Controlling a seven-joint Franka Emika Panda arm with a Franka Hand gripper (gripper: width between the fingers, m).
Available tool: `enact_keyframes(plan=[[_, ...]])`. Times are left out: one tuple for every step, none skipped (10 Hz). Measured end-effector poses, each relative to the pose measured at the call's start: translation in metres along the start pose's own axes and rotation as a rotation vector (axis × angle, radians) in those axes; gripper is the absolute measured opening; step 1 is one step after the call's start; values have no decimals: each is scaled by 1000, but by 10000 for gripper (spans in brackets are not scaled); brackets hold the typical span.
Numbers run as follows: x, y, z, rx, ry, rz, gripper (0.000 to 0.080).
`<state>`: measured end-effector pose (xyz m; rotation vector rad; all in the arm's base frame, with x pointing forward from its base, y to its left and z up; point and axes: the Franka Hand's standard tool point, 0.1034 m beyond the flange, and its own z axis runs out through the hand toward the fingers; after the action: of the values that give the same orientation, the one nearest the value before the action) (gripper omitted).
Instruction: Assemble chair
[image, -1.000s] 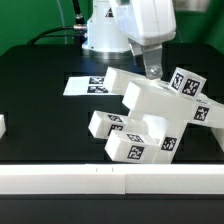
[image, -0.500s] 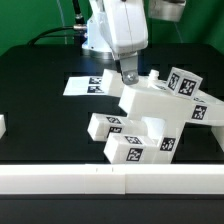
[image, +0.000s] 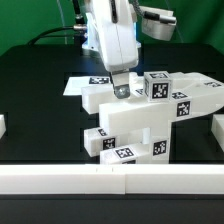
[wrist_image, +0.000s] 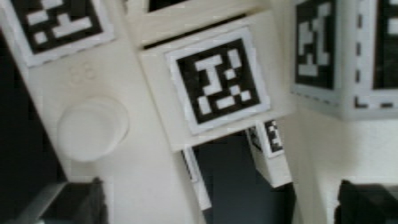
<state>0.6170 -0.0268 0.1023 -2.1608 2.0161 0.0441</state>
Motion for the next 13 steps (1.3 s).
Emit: enact_keyframes(plan=[[2, 0, -1, 1, 0, 1, 649], [1, -4, -4, 1, -5, -2, 649], [-1, -8, -9, -3, -16, -6, 649], [-1, -15, -16, 7, -18, -14, 649], [-4, -20, -25, 14, -29, -19, 649], [-6, -24, -32, 19, -38, -25, 649], [-5, -24, -30, 20, -34, -43, 649], [-5, -23, -29, 17, -34, -43, 649], [-5, -23, -29, 18, -33, -88, 649], [-6, -23, -29, 9, -27, -202, 649], [-9, -26, -31, -22, -3, -341, 649], [-12, -32, -32, -29, 15, -454, 649], [-14, -36, -31, -32, 20, -603, 649]])
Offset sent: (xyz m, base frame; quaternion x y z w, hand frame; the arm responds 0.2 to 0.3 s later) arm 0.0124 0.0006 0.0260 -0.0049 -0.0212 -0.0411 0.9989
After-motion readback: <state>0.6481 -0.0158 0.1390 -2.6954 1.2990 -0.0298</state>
